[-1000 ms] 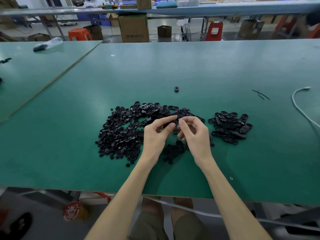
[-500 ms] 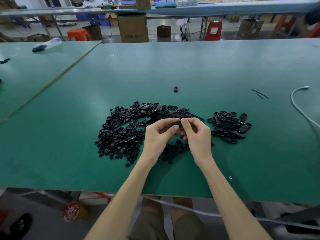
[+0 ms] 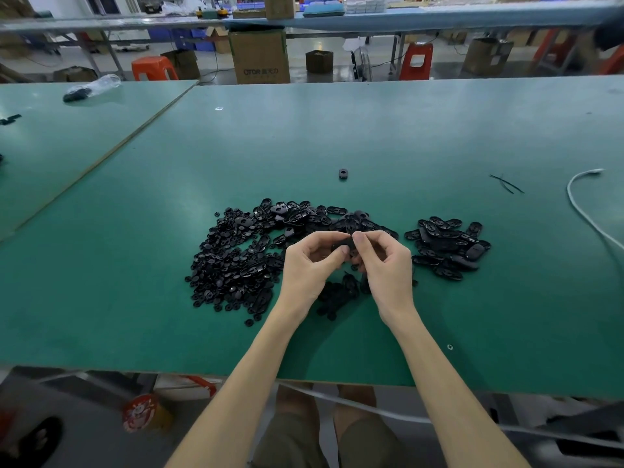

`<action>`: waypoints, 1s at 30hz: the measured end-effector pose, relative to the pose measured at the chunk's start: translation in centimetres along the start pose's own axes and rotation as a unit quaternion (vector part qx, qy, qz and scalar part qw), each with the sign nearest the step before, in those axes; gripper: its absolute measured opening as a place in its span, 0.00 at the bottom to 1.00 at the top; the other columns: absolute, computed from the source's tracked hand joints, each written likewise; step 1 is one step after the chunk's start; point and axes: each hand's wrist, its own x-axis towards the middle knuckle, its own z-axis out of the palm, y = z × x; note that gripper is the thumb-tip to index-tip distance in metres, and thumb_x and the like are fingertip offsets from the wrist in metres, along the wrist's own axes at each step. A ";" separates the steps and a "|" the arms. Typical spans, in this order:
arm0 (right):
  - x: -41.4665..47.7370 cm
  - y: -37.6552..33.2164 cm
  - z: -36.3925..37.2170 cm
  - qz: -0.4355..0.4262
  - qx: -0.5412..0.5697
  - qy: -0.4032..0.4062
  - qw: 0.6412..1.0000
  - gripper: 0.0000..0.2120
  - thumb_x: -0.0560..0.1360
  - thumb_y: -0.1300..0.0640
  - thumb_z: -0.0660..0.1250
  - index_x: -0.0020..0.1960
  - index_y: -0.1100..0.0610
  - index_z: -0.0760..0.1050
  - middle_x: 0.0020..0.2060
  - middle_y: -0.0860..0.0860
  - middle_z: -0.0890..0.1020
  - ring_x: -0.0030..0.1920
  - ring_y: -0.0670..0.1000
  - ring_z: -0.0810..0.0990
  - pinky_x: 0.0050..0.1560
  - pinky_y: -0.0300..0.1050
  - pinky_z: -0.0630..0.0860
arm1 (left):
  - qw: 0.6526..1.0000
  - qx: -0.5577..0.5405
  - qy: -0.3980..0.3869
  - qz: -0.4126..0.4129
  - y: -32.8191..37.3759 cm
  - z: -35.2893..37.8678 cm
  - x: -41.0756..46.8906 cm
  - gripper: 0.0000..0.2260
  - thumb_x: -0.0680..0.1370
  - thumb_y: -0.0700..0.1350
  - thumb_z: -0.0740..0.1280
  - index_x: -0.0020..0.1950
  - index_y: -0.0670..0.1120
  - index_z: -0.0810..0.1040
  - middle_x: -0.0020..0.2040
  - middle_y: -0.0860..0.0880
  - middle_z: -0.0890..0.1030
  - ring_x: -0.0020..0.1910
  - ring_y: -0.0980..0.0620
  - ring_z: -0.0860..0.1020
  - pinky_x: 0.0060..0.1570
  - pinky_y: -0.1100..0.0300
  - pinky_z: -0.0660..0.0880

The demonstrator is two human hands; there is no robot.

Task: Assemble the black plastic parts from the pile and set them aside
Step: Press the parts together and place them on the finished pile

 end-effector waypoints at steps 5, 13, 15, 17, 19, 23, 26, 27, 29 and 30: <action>0.0 0.1 0.0 0.002 -0.012 -0.009 1.000 0.07 0.82 0.53 0.71 0.45 0.49 0.84 0.36 0.47 0.86 0.37 0.46 0.82 0.40 0.42 0.78 | 1.000 0.018 0.007 -0.001 -0.1 -0.1 0.1 0.08 0.78 0.36 0.73 0.54 0.45 0.86 0.49 0.45 0.87 0.48 0.41 0.85 0.53 0.48 0.83; 0.1 0.1 0.0 0.006 -0.042 -0.029 0.999 0.06 0.81 0.55 0.72 0.47 0.55 0.84 0.38 0.49 0.85 0.39 0.48 0.83 0.47 0.53 0.82 | 0.999 0.034 0.037 -0.008 -0.1 0.0 0.1 0.08 0.76 0.32 0.73 0.50 0.45 0.85 0.45 0.48 0.88 0.44 0.49 0.86 0.46 0.59 0.82; 0.0 0.0 0.1 0.008 -0.039 -0.033 0.999 0.05 0.81 0.56 0.72 0.48 0.56 0.84 0.38 0.50 0.85 0.40 0.48 0.83 0.50 0.57 0.83 | 0.999 0.034 0.041 -0.009 -0.1 0.0 0.0 0.09 0.76 0.32 0.73 0.49 0.45 0.85 0.45 0.48 0.88 0.43 0.50 0.86 0.46 0.61 0.81; 0.0 0.0 0.0 0.012 -0.036 -0.036 0.999 0.05 0.81 0.56 0.72 0.48 0.56 0.84 0.39 0.50 0.86 0.40 0.50 0.84 0.51 0.59 0.84 | 0.998 0.035 0.045 -0.009 -0.1 0.0 0.0 0.09 0.75 0.32 0.72 0.48 0.46 0.85 0.45 0.49 0.88 0.43 0.50 0.86 0.46 0.60 0.82; 0.0 0.0 0.0 0.013 -0.039 -0.040 0.998 0.05 0.81 0.56 0.72 0.48 0.56 0.84 0.39 0.51 0.86 0.41 0.51 0.85 0.51 0.59 0.84 | 0.998 0.036 0.048 -0.011 -0.2 0.0 0.0 0.10 0.75 0.32 0.73 0.47 0.47 0.85 0.45 0.49 0.88 0.44 0.50 0.86 0.47 0.60 0.82; 0.1 0.2 0.0 0.006 -0.037 -0.032 0.999 0.05 0.82 0.56 0.71 0.47 0.55 0.83 0.37 0.49 0.85 0.38 0.46 0.83 0.44 0.47 0.81 | 0.999 0.020 0.037 -0.018 -0.3 -0.2 0.1 0.08 0.75 0.37 0.76 0.49 0.48 0.87 0.47 0.47 0.88 0.48 0.45 0.86 0.51 0.55 0.83; 0.1 0.2 -0.1 0.004 -0.024 -0.015 1.000 0.07 0.83 0.56 0.70 0.46 0.55 0.82 0.33 0.47 0.84 0.34 0.43 0.80 0.38 0.38 0.76 | 1.000 0.000 0.022 -0.013 -0.3 -0.1 0.1 0.07 0.76 0.39 0.77 0.53 0.46 0.87 0.48 0.46 0.88 0.48 0.46 0.86 0.53 0.55 0.82; 0.1 0.2 0.0 0.004 -0.023 -0.010 1.000 0.07 0.83 0.55 0.70 0.46 0.54 0.82 0.33 0.47 0.84 0.33 0.43 0.80 0.36 0.37 0.76 | 1.000 0.003 0.020 -0.009 -0.2 -0.1 0.1 0.08 0.76 0.38 0.76 0.54 0.45 0.87 0.48 0.46 0.88 0.48 0.47 0.87 0.52 0.57 0.82; 0.1 0.2 0.0 0.003 -0.023 -0.002 1.000 0.08 0.83 0.54 0.69 0.46 0.54 0.82 0.33 0.47 0.85 0.33 0.43 0.80 0.36 0.36 0.75 | 1.000 0.010 0.016 -0.005 -0.2 -0.1 0.1 0.08 0.77 0.38 0.75 0.55 0.45 0.87 0.48 0.47 0.88 0.47 0.50 0.87 0.50 0.61 0.81; 0.1 0.2 0.0 0.002 -0.023 -0.001 1.000 0.08 0.83 0.54 0.69 0.46 0.53 0.82 0.32 0.47 0.85 0.33 0.43 0.80 0.36 0.36 0.75 | 1.000 0.011 0.015 -0.004 -0.1 -0.1 0.1 0.08 0.77 0.37 0.75 0.55 0.44 0.87 0.48 0.47 0.88 0.47 0.50 0.86 0.50 0.62 0.81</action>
